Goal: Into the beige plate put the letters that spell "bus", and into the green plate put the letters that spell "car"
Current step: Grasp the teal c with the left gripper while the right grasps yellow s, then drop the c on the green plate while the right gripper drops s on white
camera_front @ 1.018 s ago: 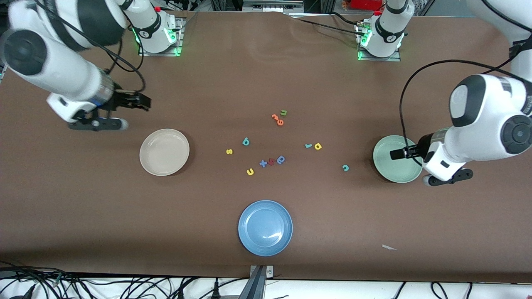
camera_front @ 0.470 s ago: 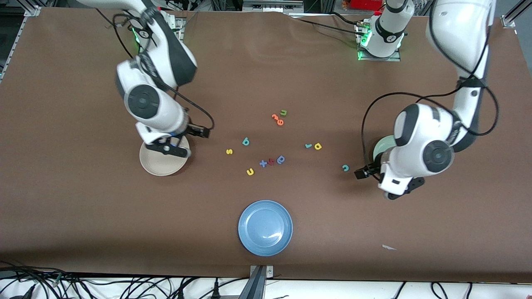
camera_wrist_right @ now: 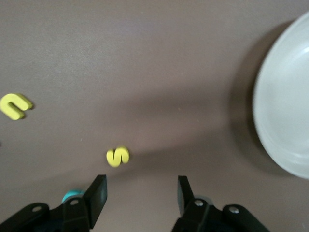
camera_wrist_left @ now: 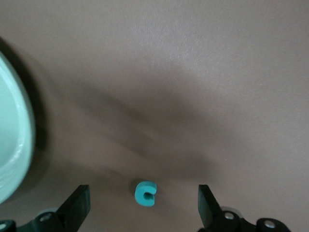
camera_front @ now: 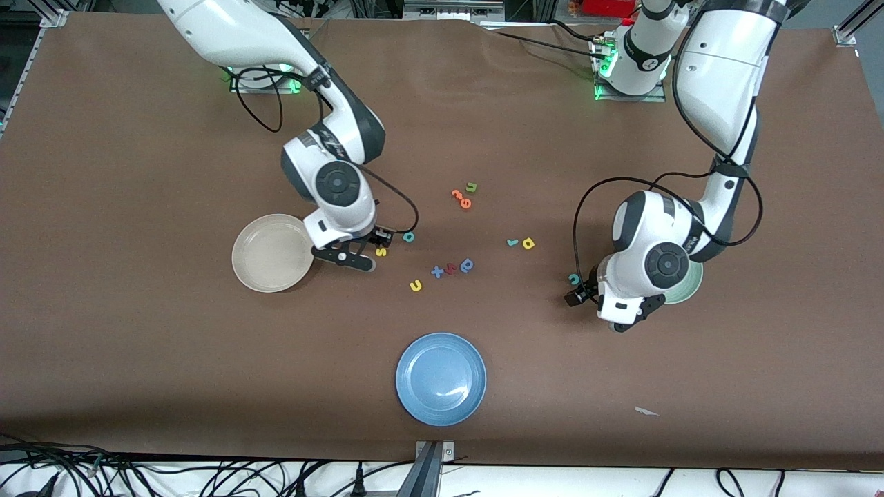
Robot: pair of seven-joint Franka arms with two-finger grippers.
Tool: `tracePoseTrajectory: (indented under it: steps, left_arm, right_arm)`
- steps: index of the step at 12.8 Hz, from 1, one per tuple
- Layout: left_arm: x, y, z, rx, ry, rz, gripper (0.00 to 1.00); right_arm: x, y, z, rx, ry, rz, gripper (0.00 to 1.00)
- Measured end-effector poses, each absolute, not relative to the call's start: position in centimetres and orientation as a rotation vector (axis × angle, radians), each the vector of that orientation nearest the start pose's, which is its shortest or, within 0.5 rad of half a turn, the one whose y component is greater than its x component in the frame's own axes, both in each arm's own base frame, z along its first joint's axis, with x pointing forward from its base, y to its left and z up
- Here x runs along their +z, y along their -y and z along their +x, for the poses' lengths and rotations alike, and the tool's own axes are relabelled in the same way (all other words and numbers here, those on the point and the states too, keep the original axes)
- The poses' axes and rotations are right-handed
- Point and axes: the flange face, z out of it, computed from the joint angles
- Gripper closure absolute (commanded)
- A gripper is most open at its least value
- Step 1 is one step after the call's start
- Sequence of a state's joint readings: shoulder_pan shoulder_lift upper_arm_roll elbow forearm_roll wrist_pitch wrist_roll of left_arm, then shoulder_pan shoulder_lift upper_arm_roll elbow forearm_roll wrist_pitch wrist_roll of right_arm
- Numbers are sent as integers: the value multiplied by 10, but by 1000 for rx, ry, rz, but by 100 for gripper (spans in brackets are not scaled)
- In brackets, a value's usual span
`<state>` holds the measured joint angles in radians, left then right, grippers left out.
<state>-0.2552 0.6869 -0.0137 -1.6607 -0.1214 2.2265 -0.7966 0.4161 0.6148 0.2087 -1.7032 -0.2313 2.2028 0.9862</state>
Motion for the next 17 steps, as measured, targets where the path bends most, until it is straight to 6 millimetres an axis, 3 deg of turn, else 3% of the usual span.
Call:
tracePoseTrajectory:
  steps: [5,8,13,17]
  left_arm:
    - [174,192,630,284,948,-2984,28]
    - [173,192,629,284,950,-2983,36]
    - [173,192,630,280,951,-2984,52]
    - [173,192,630,280,951,-2984,71]
  right_arm:
    - [225,-379,552,-38,-520,-3193,33]
    - [221,-377,556,-57,-524,-3172,33]
    - [187,-376,554,-22,-519,-3171,34]
    - [179,-377,553,-19,-515,-3166,39]
